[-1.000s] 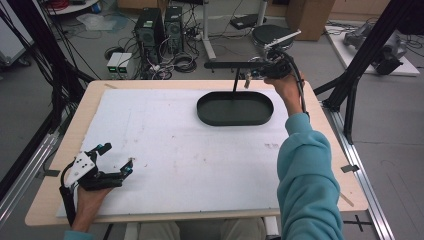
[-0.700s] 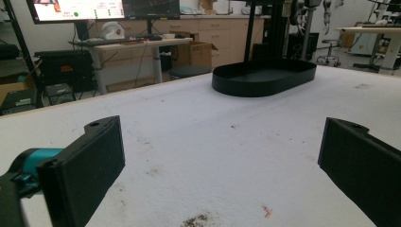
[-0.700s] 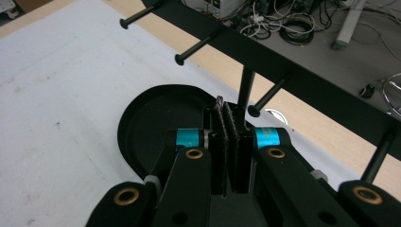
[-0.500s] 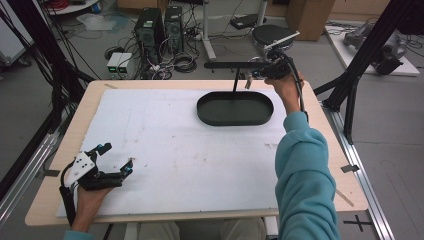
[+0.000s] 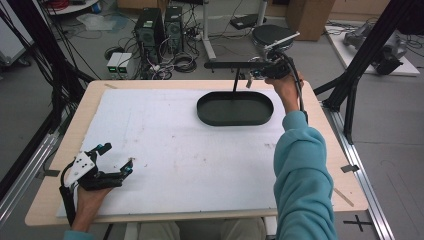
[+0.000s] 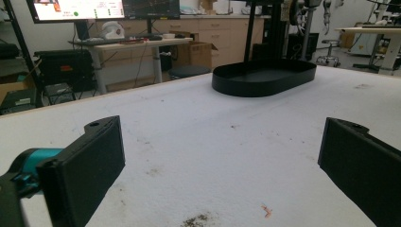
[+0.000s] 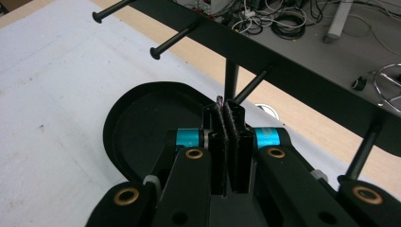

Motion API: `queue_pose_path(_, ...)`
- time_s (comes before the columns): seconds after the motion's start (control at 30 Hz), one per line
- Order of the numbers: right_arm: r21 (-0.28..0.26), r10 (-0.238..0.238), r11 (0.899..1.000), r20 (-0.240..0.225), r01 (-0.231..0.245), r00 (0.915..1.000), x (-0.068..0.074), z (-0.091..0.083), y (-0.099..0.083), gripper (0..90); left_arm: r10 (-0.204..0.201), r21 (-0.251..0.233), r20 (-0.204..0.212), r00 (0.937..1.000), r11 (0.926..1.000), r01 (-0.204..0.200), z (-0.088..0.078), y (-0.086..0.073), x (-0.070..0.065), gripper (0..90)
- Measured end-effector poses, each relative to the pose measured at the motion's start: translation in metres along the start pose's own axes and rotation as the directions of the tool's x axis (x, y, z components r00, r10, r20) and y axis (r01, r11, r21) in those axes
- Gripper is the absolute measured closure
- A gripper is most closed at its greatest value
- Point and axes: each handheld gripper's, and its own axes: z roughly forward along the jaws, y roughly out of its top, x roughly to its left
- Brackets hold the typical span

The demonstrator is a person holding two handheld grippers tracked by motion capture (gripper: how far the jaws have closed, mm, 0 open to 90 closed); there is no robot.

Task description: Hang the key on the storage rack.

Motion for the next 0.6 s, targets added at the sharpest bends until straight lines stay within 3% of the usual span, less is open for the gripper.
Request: queue_pose_path(0.6, -0.011, 0.012, 1.0, -0.011, -0.012, 0.9999, -0.0046, 0.0023, -0.001, 88.9, -0.002, 0.0, -0.001, 1.0, 1.0, 0.002, 0.0002, 0.0, -0.0003, 1.7)
